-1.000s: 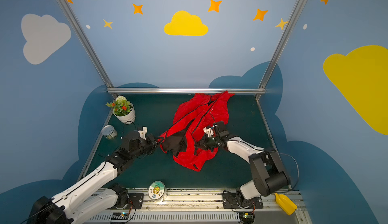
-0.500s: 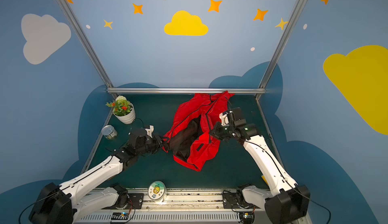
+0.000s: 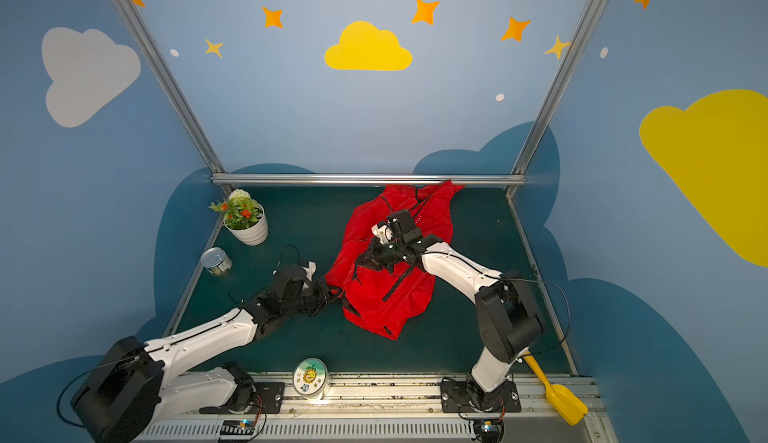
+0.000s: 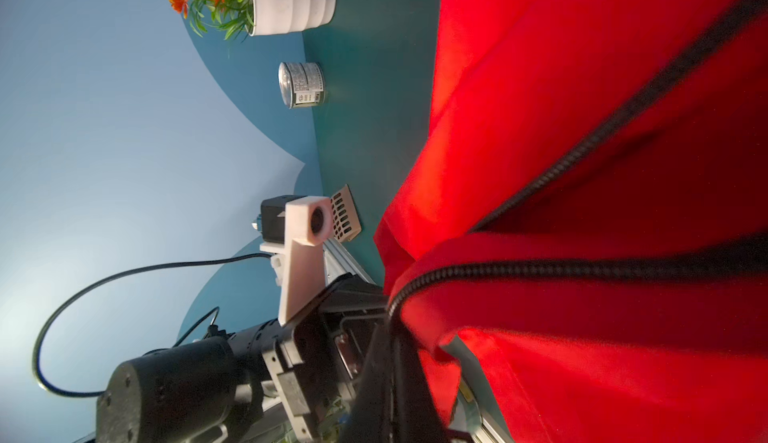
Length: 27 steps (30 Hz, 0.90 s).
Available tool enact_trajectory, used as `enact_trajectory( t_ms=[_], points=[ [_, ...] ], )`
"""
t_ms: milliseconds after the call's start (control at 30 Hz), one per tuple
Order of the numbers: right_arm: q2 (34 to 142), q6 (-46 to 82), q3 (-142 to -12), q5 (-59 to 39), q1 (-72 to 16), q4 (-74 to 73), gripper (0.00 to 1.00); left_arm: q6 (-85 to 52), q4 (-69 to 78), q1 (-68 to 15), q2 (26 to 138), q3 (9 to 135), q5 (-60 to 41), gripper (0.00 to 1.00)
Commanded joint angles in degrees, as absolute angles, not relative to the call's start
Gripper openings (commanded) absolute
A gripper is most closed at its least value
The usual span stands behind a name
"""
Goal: Zip up the jacket
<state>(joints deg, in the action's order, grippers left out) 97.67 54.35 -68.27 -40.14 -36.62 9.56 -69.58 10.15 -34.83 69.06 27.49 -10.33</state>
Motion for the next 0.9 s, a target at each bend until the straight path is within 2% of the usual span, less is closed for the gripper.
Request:
enact_trajectory(
  t_ms=[0,67,167,267,367,500,867],
  points=[
    [99.2,58.1,-68.7,-43.3,-38.3,0.6,0.0,-68.4,13.3,-35.0,70.9,27.6,-10.9,0.03],
    [100.2,58.4,-68.8,-43.3,-38.9,0.2,0.0,-68.6,14.1,-34.9,71.5,27.8,-11.6,0.03],
    [100.7,58.1,-68.0,-41.9,-39.0,0.8,0.11,-68.9,14.4,-35.0,71.4,27.9,-12.0,0.03],
    [99.8,56.7,-68.0,-39.4,-39.0,4.7,0.15,-68.3,12.8,-34.9,70.1,28.1,-11.1,0.03],
    [99.1,56.6,-67.5,-38.5,-39.3,6.9,0.25,-67.6,11.7,-34.9,69.1,28.4,-10.6,0.03],
    [97.8,57.1,-66.2,-36.7,-39.6,8.1,0.29,-65.4,9.3,-34.5,69.3,29.7,-10.1,0.03],
    [90.4,63.8,-58.3,-32.8,-41.8,7.7,0.56,-62.4,7.2,-31.5,69.3,31.1,-11.9,0.03]
  ],
)
